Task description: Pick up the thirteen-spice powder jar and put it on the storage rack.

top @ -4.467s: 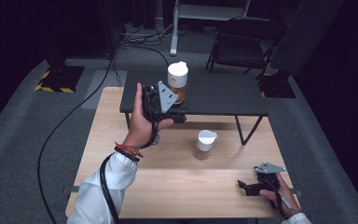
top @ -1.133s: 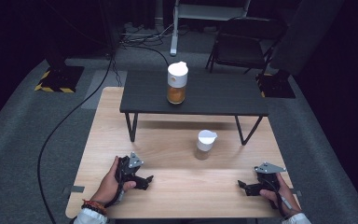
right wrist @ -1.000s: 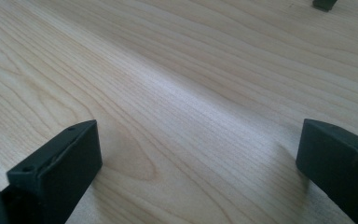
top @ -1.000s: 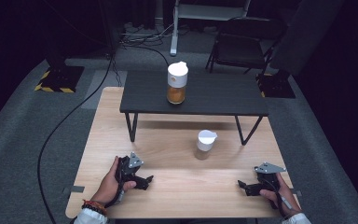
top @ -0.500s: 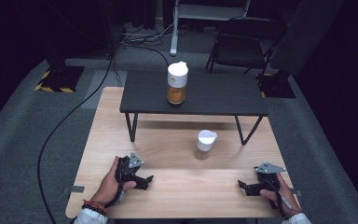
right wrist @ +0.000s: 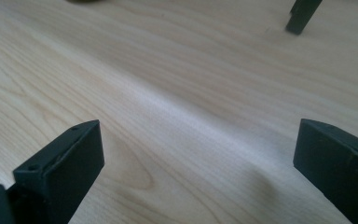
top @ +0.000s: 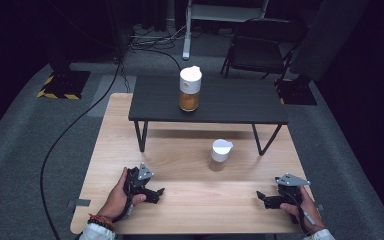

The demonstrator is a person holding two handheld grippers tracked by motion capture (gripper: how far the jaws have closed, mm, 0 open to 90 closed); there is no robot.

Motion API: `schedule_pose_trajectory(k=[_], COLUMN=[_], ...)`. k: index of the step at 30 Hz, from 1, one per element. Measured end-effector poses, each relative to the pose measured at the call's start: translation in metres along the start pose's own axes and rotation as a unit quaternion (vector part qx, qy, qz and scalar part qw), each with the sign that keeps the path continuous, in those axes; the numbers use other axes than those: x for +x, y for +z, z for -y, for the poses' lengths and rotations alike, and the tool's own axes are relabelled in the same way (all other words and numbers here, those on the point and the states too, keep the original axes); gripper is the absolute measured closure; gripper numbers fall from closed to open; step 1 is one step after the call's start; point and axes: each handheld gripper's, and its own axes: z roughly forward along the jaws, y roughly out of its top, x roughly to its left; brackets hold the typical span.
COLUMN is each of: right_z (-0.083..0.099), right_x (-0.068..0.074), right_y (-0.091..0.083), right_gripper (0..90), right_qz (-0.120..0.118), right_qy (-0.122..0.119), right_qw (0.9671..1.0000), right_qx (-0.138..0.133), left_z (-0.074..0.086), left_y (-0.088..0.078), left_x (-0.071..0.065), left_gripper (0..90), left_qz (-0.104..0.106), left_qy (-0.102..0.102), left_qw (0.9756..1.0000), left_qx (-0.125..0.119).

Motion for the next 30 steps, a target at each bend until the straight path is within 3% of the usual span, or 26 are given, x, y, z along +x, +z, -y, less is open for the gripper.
schedule_pose_trajectory(k=[14,22,30], right_z=[0.001,0.000,-0.003], right_x=[0.010,0.014,0.015], right_y=[-0.028,-0.031,-0.025], right_gripper=[1.0,1.0,1.0], right_qz=[0.019,0.014,0.007], right_qy=[-0.012,-0.016,-0.020], right_qw=[0.9976,0.9967,0.9970], right_qx=[-0.065,-0.078,-0.075], left_z=[0.000,0.000,0.000], left_y=[0.000,0.000,0.000], left_x=[0.000,0.000,0.000], left_gripper=[0.0,0.0,0.0], left_qz=[0.000,0.000,0.000], left_qy=[0.000,0.000,0.000], left_qw=[1.0000,1.0000,1.0000], left_qx=[0.000,0.000,0.000])
